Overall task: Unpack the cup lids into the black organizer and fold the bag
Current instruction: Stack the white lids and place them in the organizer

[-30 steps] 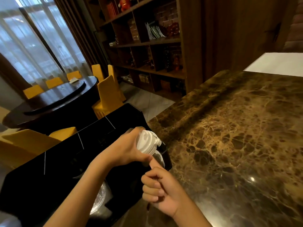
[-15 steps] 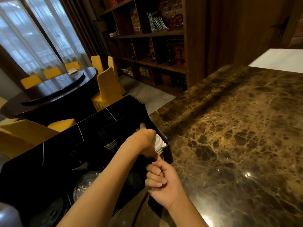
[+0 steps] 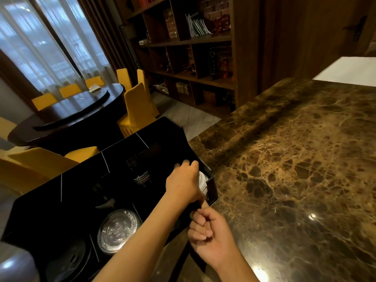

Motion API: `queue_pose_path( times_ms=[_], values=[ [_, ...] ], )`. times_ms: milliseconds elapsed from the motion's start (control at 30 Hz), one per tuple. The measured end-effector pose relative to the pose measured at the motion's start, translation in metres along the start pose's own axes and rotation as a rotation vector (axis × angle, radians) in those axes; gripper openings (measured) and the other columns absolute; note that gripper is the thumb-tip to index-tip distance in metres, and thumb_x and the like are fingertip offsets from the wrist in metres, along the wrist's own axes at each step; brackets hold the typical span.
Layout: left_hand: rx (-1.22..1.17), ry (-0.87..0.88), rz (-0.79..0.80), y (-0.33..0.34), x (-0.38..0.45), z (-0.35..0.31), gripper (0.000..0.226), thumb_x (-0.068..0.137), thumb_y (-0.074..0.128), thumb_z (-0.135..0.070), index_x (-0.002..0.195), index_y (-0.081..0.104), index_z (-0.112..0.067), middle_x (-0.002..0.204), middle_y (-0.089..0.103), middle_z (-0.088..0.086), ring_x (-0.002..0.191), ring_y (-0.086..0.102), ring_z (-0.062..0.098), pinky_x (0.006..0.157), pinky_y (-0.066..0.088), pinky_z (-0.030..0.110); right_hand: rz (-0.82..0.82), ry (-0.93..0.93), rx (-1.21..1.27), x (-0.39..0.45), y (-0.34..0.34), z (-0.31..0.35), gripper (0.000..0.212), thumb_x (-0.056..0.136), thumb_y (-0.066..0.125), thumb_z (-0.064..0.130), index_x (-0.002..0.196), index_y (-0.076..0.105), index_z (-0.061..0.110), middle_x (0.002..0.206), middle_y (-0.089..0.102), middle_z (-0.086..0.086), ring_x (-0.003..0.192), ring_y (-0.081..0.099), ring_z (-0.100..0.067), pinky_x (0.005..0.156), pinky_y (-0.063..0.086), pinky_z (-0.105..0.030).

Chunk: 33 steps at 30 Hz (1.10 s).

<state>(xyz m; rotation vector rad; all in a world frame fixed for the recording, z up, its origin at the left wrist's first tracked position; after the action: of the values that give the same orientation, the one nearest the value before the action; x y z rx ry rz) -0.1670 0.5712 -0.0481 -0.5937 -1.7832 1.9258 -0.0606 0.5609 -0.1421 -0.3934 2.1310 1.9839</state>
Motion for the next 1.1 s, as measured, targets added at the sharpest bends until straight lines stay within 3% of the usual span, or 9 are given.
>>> queue_pose_path(
  times_ms=[67, 167, 300, 467, 700, 800, 900, 1000, 1100],
  values=[
    [0.008, -0.006, -0.005, -0.001, -0.001, -0.002, 0.078, 0.056, 0.091, -0.044, 0.116, 0.047, -0.02, 0.124, 0.053, 0.005, 0.115, 0.053, 0.03, 0.075, 0.05, 0.038, -0.024, 0.0, 0.017, -0.007, -0.011, -0.001, 0.047, 0.09, 0.036, 0.0, 0.123, 0.058, 0.026, 0.05, 0.042, -0.009, 0.026, 0.034, -0.014, 0.028, 0.031, -0.019],
    [0.025, -0.006, -0.025, 0.001, -0.003, -0.005, 0.072, 0.063, 0.088, -0.04, 0.117, 0.046, -0.018, 0.126, 0.052, 0.008, 0.114, 0.054, 0.031, 0.077, 0.049, 0.036, -0.076, -0.014, -0.039, -0.019, -0.025, -0.001, 0.058, 0.086, 0.038, -0.003, 0.13, 0.057, 0.029, 0.049, 0.042, -0.013, 0.024, 0.033, -0.016, 0.029, 0.03, -0.017],
    [0.044, -0.007, -0.013, 0.001, -0.005, -0.003, 0.057, 0.068, 0.084, -0.031, 0.111, 0.05, -0.016, 0.119, 0.055, 0.011, 0.109, 0.058, 0.033, 0.076, 0.049, 0.036, -0.109, -0.025, -0.108, -0.035, -0.038, 0.0, 0.058, 0.085, 0.037, -0.003, 0.131, 0.058, 0.026, 0.049, 0.044, -0.015, 0.024, 0.033, -0.017, 0.03, 0.029, -0.019],
    [0.058, -0.062, -0.074, 0.002, -0.013, -0.013, 0.032, 0.078, 0.077, -0.022, 0.101, 0.056, -0.015, 0.106, 0.063, 0.007, 0.097, 0.066, 0.029, 0.063, 0.043, 0.032, -0.16, -0.059, -0.19, -0.038, -0.047, -0.002, 0.054, 0.087, 0.036, -0.002, 0.131, 0.056, 0.022, 0.052, 0.046, -0.017, 0.024, 0.033, -0.018, 0.03, 0.029, -0.019],
    [0.015, 0.012, -0.096, 0.003, -0.027, -0.014, 0.013, 0.085, 0.068, -0.019, 0.093, 0.059, -0.013, 0.103, 0.062, 0.009, 0.09, 0.067, 0.032, 0.059, 0.041, 0.034, -0.256, -0.119, -0.304, -0.039, -0.047, -0.009, 0.042, 0.095, 0.033, 0.0, 0.129, 0.053, 0.014, 0.052, 0.049, -0.018, 0.024, 0.034, -0.018, 0.03, 0.031, -0.018],
    [0.099, 0.047, -0.01, -0.003, -0.029, -0.012, 0.017, 0.084, 0.069, -0.028, 0.084, 0.056, -0.016, 0.102, 0.067, 0.01, 0.098, 0.063, 0.032, 0.07, 0.042, 0.037, -0.288, -0.16, -0.352, -0.04, -0.044, -0.01, 0.038, 0.095, 0.035, -0.001, 0.126, 0.054, 0.011, 0.054, 0.05, -0.018, 0.027, 0.036, -0.019, 0.033, 0.031, -0.019],
    [0.198, 0.064, -0.058, -0.015, -0.041, -0.003, 0.036, 0.087, 0.063, -0.043, 0.108, 0.065, -0.014, 0.118, 0.066, 0.007, 0.115, 0.055, 0.031, 0.091, 0.041, 0.039, -0.289, -0.191, -0.4, -0.043, -0.042, -0.009, 0.036, 0.096, 0.035, 0.0, 0.124, 0.055, 0.008, 0.054, 0.051, -0.017, 0.027, 0.038, -0.019, 0.033, 0.03, -0.019],
    [-0.177, 0.068, -0.273, -0.024, -0.096, 0.012, 0.039, 0.089, 0.061, -0.041, 0.12, 0.066, -0.018, 0.129, 0.062, -0.001, 0.122, 0.052, 0.02, 0.098, 0.042, 0.035, -0.257, -0.2, -0.442, -0.045, -0.041, -0.009, 0.036, 0.095, 0.037, 0.001, 0.124, 0.057, 0.004, 0.052, 0.05, -0.015, 0.027, 0.037, -0.018, 0.031, 0.03, -0.019],
    [-0.698, -0.013, -0.391, -0.01, -0.195, 0.037, 0.034, 0.08, 0.069, -0.033, 0.114, 0.071, -0.03, 0.119, 0.065, -0.02, 0.116, 0.051, -0.009, 0.1, 0.042, 0.023, -0.237, -0.2, -0.504, -0.047, -0.039, -0.013, 0.035, 0.093, 0.038, 0.0, 0.121, 0.059, 0.002, 0.053, 0.048, -0.013, 0.029, 0.035, -0.014, 0.032, 0.028, -0.019]
  ],
)
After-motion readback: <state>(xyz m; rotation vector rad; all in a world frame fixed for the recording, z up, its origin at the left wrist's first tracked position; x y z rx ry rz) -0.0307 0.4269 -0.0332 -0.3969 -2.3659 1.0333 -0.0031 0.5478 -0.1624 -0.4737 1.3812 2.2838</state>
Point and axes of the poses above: each hand's wrist, its own x-axis towards the middle knuckle, its own y-axis out of the palm, z = x × y, the point moved 5 cm from there along x, towards the middle knuckle
